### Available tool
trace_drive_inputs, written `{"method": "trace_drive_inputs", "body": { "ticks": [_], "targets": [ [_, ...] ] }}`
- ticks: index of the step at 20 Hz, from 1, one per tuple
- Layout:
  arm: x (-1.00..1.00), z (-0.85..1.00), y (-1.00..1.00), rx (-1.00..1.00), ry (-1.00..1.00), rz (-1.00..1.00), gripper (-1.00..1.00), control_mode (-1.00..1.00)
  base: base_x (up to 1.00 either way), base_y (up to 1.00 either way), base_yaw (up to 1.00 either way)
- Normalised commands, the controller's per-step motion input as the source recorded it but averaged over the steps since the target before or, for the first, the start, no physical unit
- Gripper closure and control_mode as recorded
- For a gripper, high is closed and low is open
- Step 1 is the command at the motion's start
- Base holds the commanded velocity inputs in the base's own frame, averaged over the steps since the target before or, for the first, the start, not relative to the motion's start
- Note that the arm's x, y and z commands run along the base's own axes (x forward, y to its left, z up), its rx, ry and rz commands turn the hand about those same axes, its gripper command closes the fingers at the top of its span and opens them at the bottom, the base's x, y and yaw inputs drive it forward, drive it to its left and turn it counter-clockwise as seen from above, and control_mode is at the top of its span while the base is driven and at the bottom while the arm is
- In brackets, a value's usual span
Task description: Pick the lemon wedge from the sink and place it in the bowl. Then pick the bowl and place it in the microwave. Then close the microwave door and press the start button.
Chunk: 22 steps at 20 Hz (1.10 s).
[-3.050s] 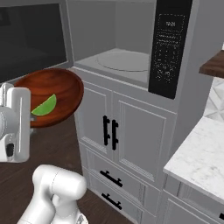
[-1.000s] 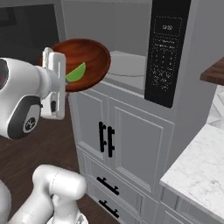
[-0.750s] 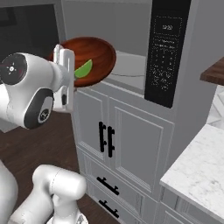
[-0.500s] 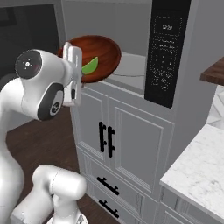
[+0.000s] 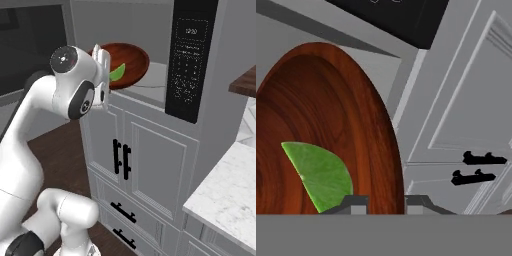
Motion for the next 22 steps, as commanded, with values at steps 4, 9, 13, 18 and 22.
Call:
{"method": "trace_drive_inputs", "body": {
  "ticks": [4, 9, 13, 18, 22],
  "targets": [
    [0.58, 0.0, -0.15, 0.0, 0.02, 0.0, 1.0, -1.0, 0.0, 0.0, 0.0],
    [0.5, 0.0, -0.06, 0.0, 0.0, 0.0, 1.0, -1.0, 0.0, 0.0, 0.0],
    [0.51, -0.11, 0.0, 0.0, 0.01, 0.0, 1.0, -1.0, 0.0, 0.0, 0.0],
    [0.41, -0.3, 0.0, 0.0, 0.04, 0.0, 1.0, -1.0, 0.0, 0.0, 0.0],
    [0.29, -0.26, 0.0, 0.0, 0.02, 0.0, 1.0, -1.0, 0.0, 0.0, 0.0]
  ]
}}
